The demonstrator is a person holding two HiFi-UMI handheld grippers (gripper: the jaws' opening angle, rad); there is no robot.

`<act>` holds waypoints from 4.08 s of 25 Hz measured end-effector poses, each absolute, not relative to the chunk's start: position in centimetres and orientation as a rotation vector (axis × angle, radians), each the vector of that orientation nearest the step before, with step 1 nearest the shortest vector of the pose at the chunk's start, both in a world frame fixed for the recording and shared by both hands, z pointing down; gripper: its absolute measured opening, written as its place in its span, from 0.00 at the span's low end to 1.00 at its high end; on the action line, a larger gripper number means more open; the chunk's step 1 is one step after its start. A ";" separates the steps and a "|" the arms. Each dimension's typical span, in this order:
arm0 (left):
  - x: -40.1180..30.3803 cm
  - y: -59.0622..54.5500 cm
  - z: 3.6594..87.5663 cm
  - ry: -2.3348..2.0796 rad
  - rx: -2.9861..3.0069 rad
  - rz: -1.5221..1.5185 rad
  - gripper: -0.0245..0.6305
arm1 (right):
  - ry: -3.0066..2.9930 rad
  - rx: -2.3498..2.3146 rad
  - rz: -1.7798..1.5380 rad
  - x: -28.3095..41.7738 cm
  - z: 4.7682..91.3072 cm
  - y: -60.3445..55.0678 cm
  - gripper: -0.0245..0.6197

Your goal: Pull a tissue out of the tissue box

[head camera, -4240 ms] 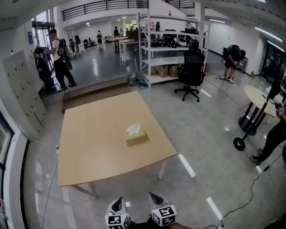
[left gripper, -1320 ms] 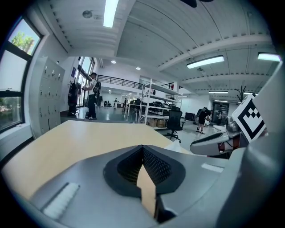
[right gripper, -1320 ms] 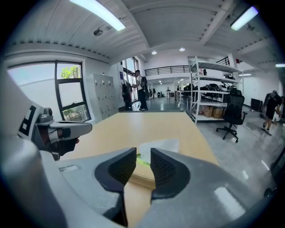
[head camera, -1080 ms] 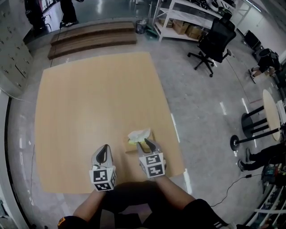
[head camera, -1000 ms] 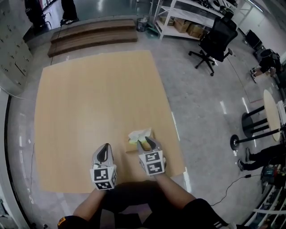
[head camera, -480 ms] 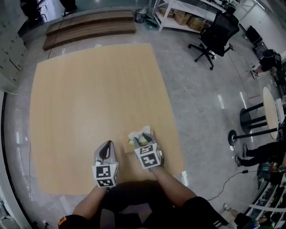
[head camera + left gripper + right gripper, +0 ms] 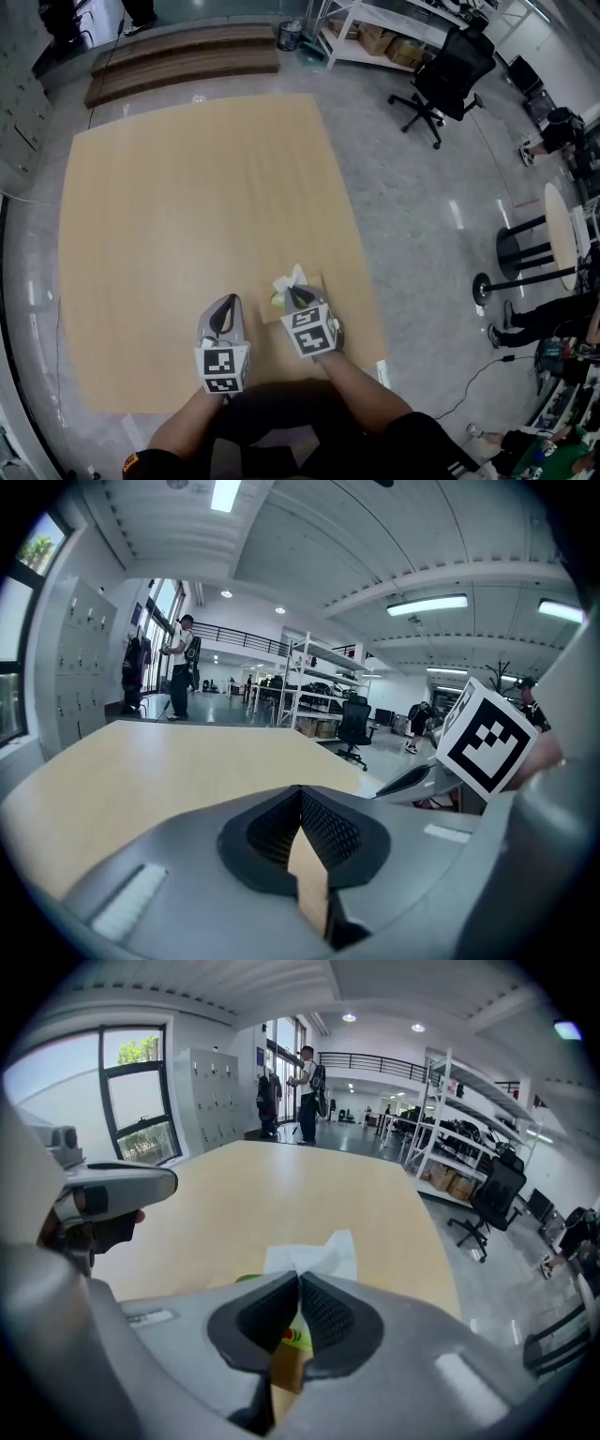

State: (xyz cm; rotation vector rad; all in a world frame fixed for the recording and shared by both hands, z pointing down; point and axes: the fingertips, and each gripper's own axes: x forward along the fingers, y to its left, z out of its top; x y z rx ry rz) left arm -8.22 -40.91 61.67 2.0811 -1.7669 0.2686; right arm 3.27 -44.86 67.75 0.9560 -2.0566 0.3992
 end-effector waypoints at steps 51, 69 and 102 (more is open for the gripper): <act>-4.6 -23.4 59.1 -1.696 2.235 0.149 0.07 | -2.404 1.320 0.269 6.1 58.7 -25.8 0.04; 2.3 -9.2 59.5 -1.876 2.032 0.227 0.07 | -2.530 1.175 0.343 14.3 60.2 -14.3 0.04; -0.9 14.8 57.9 -1.727 2.232 0.198 0.07 | -2.413 1.375 0.342 10.9 57.7 13.7 0.04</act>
